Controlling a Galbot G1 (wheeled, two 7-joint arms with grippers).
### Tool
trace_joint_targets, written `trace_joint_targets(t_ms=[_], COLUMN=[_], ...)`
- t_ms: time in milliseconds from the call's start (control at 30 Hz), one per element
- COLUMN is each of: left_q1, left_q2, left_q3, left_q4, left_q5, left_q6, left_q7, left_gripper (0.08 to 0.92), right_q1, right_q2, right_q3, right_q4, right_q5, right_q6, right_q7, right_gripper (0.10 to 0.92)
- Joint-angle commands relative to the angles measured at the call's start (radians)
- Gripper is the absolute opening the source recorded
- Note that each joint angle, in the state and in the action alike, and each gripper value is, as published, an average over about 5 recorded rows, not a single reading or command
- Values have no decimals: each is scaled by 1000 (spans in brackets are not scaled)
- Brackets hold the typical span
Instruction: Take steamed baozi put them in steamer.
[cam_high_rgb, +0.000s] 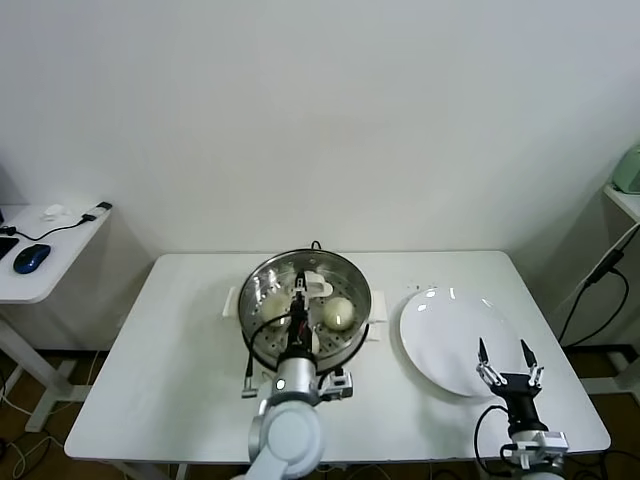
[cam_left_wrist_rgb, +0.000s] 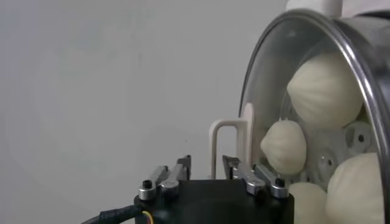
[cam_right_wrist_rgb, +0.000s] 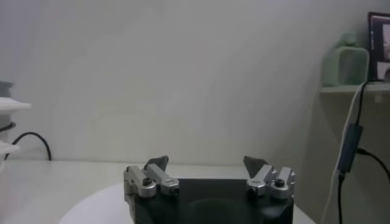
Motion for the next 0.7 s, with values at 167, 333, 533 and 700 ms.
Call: trace_joint_targets(t_ms=[167,333,533,700], left_q1=[0,35,133,210], left_q2=[13,41,91,121], left_q3=[4,0,-69,-244], left_q4=[-51,-122,-221,-314], left_q5=[-35,-73,-194,-594], left_q6=[0,0,-40,-186], left_q7=[20,30,-49,-227], left_gripper=[568,706,816,822], right_q1=[3,-17,-51,-55], right_q2=[1,-1,-87,-99], right_q3=[-22,-36,-89,-105], right_q4=[10,40,72,71], right_q5=[-19,6,38,44], right_q6=[-15,-26,-34,-32], right_q7=[-10,1,25,26], right_gripper=[823,823,823,823])
